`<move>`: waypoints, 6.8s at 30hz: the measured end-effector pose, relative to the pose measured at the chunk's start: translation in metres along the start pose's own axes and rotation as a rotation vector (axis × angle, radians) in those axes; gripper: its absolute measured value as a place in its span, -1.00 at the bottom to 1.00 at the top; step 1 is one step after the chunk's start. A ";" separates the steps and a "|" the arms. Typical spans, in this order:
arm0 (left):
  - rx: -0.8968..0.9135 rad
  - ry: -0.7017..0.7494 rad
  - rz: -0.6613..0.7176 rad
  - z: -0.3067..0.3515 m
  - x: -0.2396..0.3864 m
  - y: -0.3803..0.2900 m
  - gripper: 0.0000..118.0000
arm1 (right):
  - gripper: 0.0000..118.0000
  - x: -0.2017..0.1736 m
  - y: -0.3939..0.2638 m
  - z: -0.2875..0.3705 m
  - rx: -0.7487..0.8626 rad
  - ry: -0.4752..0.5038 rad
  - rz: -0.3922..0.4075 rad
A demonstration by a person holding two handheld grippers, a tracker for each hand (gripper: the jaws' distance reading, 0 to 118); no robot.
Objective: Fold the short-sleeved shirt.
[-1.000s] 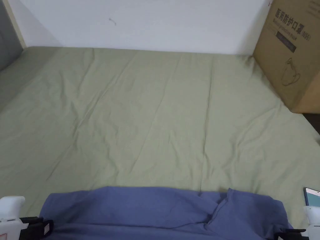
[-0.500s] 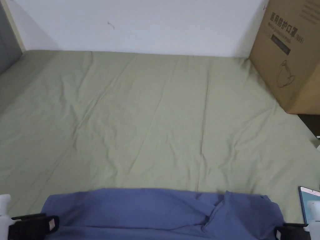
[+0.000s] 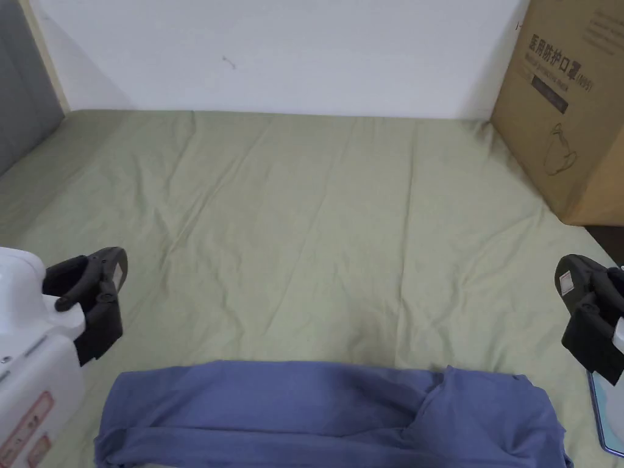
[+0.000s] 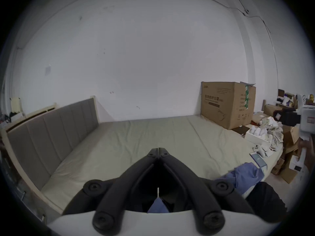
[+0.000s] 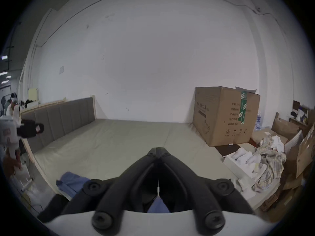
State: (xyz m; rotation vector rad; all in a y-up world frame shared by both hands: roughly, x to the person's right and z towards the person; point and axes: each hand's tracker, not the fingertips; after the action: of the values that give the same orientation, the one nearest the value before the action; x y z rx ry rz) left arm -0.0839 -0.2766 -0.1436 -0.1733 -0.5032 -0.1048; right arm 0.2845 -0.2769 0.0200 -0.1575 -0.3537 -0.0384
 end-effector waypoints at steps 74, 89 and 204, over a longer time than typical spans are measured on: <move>-0.891 -0.544 0.641 -0.193 0.061 -0.135 0.37 | -1.00 0.045 -0.042 -0.011 -0.254 0.071 -0.181; -0.852 -0.319 0.226 -0.173 0.115 -0.160 -0.97 | -1.00 0.042 -0.048 -0.010 -0.262 0.084 -0.183; -1.065 -0.558 0.455 -0.210 0.136 -0.118 0.13 | -1.00 0.041 -0.051 -0.028 -0.315 0.098 -0.157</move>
State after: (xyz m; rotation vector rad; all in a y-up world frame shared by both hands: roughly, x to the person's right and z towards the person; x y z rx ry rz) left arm 0.1162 -0.4399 -0.2415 -1.3796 -0.9124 0.1388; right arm 0.3292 -0.3323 0.0161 -0.4379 -0.2595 -0.2567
